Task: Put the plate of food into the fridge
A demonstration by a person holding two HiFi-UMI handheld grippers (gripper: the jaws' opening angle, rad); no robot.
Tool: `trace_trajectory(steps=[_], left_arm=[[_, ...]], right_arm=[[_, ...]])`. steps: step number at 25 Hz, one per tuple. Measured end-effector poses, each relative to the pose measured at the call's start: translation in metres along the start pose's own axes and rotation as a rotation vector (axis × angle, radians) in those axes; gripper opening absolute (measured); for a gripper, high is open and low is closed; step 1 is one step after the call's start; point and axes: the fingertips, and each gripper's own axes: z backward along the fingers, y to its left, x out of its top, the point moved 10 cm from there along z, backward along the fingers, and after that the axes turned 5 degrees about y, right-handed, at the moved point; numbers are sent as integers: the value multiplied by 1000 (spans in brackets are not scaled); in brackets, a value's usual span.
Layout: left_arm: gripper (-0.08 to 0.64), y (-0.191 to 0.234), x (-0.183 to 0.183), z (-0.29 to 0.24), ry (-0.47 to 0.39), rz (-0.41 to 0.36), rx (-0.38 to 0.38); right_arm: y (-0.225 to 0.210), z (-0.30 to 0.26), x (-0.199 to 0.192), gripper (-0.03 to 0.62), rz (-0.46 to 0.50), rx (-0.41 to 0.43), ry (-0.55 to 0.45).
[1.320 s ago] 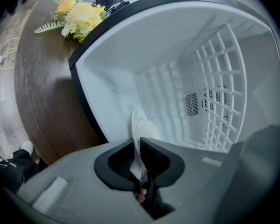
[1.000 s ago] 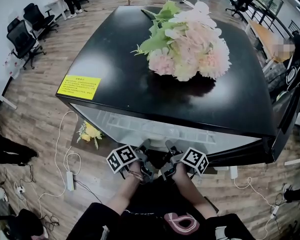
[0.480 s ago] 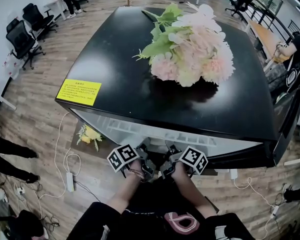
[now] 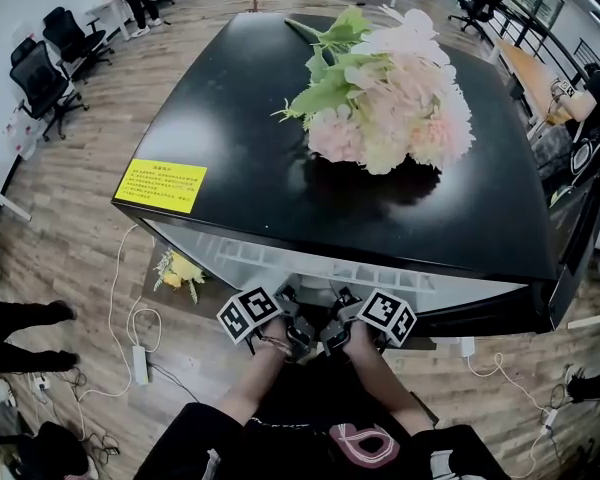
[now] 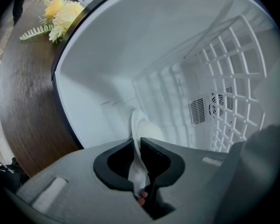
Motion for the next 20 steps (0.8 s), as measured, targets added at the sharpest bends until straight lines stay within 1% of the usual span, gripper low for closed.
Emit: trace_trajectory(steps=[3,5,9,14,17,20], left_arm=[[41,-1,0,0,-28,0,42],[40,-3,1,1,-47,-2,55],[36,-5,1,1,-69,-4,64],[34,-4,2,1,-83,-4,75],[34,-3,3,1,-86,-5,77],[34,-3,4,1,-83,-18,81]], right_arm=[[1,-1,-1,75,17,-4,27],[3,-2,-1,77,34,-11,43],[5,-1,-2,95,72,-23,76],[5,0,-3,115,100,-7,126],[7,1,-5,136,144,12,152],[8,4,-7,157,193,10,167]])
